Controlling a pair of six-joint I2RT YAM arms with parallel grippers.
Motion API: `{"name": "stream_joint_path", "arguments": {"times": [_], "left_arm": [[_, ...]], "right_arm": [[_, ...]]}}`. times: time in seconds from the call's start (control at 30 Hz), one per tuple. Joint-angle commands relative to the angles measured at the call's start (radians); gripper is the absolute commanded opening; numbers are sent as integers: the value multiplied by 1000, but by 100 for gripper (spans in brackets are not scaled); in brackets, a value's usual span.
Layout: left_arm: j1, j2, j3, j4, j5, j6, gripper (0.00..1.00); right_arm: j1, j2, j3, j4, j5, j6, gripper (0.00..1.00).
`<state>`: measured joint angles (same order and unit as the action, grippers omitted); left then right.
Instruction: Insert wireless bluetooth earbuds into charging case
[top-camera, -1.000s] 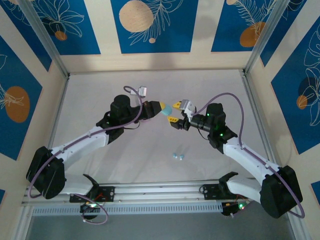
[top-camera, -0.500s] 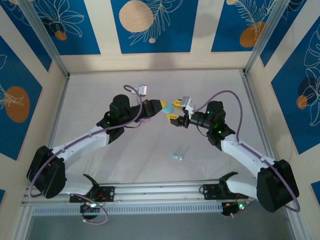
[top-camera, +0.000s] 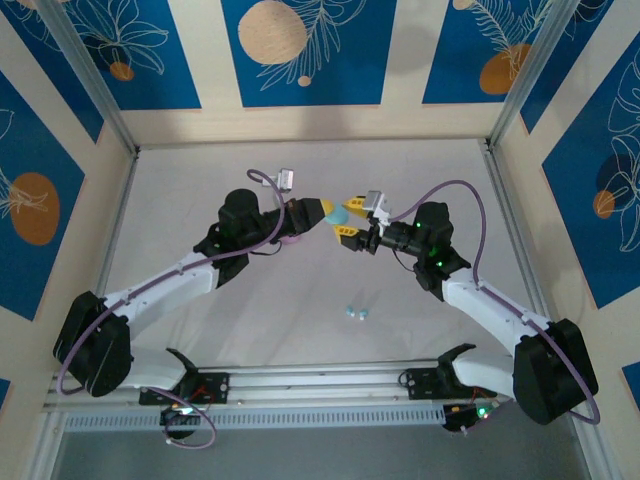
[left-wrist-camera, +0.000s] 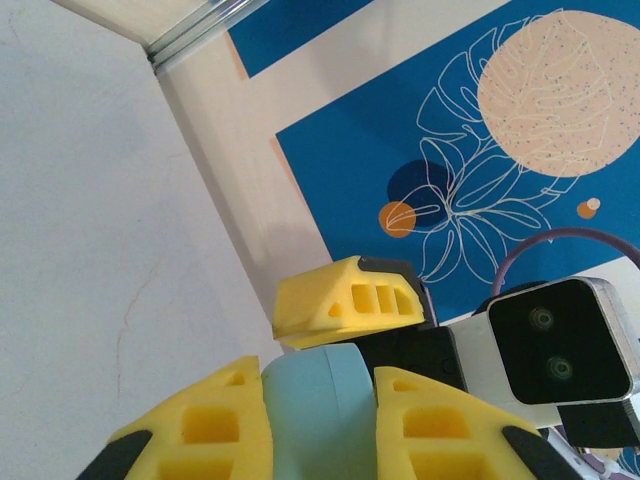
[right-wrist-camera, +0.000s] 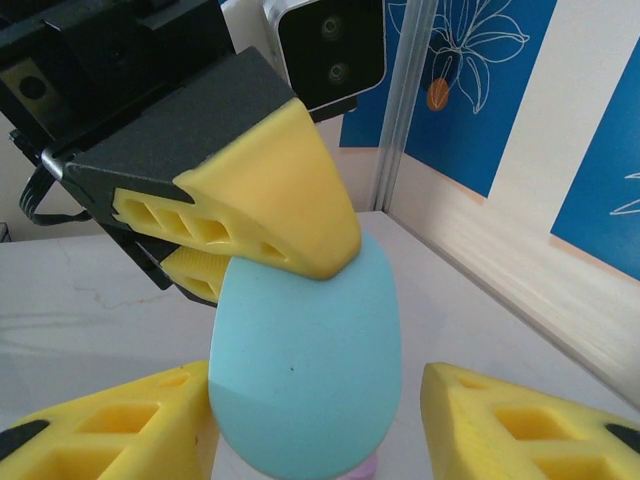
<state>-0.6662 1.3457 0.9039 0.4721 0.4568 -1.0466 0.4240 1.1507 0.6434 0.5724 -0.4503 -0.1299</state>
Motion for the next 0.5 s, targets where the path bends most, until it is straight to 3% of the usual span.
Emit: {"name": "stream_joint_path", "arguments": {"times": [0.0, 0.13, 0.23, 0.4, 0.47], "left_arm": [[-13, 14, 16, 5, 31, -7, 6], [-15, 12, 16, -6, 28, 0, 7], [-14, 9, 16, -11, 26, 17, 15], [-15, -17, 17, -40, 6, 110, 49], [-15, -44, 5, -47, -19, 202, 55]], "right_arm": [[-10, 4, 19, 45, 3, 15, 49], [-11, 1, 31, 22, -21, 24, 43], [-12, -3, 47, -17, -55, 32, 37], [-29, -1, 86, -114, -146, 67, 32], [-38, 1, 101, -163, -200, 79, 32]]}}
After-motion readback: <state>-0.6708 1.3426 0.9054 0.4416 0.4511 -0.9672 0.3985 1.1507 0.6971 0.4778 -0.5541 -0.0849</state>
